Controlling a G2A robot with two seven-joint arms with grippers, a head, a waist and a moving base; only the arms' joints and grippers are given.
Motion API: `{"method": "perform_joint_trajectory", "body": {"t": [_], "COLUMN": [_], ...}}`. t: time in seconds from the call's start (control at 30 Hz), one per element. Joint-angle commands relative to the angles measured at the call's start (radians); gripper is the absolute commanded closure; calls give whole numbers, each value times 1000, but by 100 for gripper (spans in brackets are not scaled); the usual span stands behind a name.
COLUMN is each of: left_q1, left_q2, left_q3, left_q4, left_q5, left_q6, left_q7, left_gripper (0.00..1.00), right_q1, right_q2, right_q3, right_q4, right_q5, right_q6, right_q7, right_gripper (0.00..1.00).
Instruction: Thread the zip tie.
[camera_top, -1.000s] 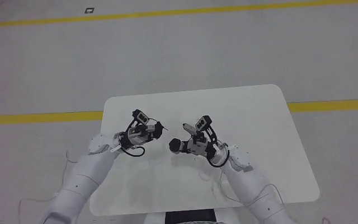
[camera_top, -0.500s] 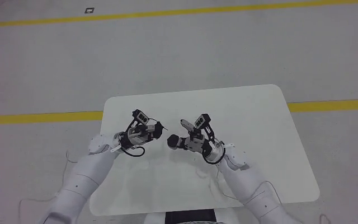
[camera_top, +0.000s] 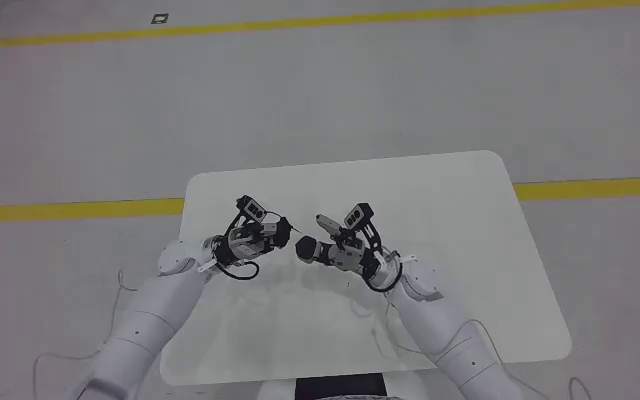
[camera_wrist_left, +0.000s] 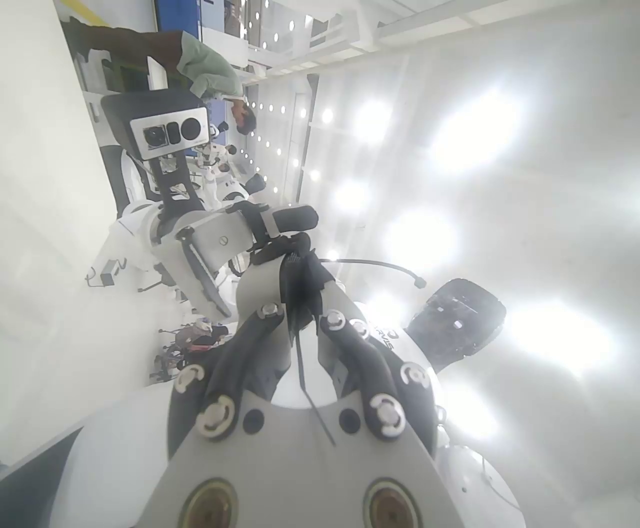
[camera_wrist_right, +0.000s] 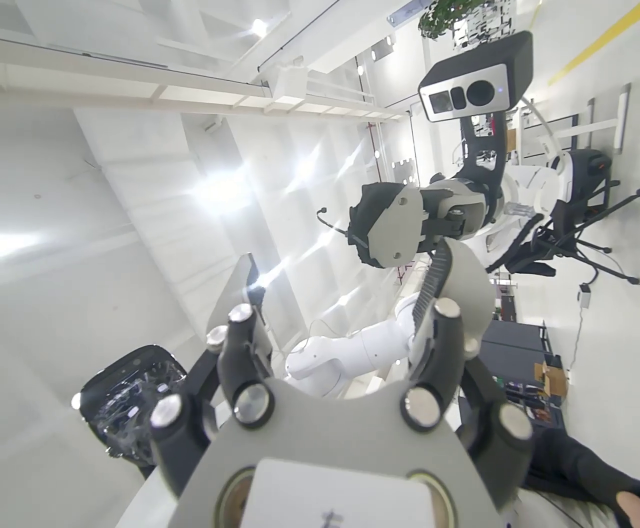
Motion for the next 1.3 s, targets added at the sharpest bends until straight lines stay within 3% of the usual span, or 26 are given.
{"method": "perform_joint_trajectory", "body": {"t": [0.0, 0.73, 0.97, 1.27], "left_q1": [0, 0, 0, 0], "left_q2": [0, 0, 0, 0], "left_q3": [0, 0, 0, 0], "left_q4": [0, 0, 0, 0], "left_q5": [0, 0, 0, 0], "left_q6": [0, 0, 0, 0], "left_q7": [0, 0, 0, 0], "left_gripper": [100, 100, 100, 100], "right_q1": [5, 36, 44, 48], "right_q2": [-1, -5, -7, -7], "right_q3": [-5, -40, -48, -55], "right_q4": [7, 36, 44, 46], "right_q5": [5, 19, 17, 16], "right_q6": [-4, -4, -7, -10], "right_q7": [1, -15, -23, -30], "right_gripper": [60, 76, 91, 88]}}
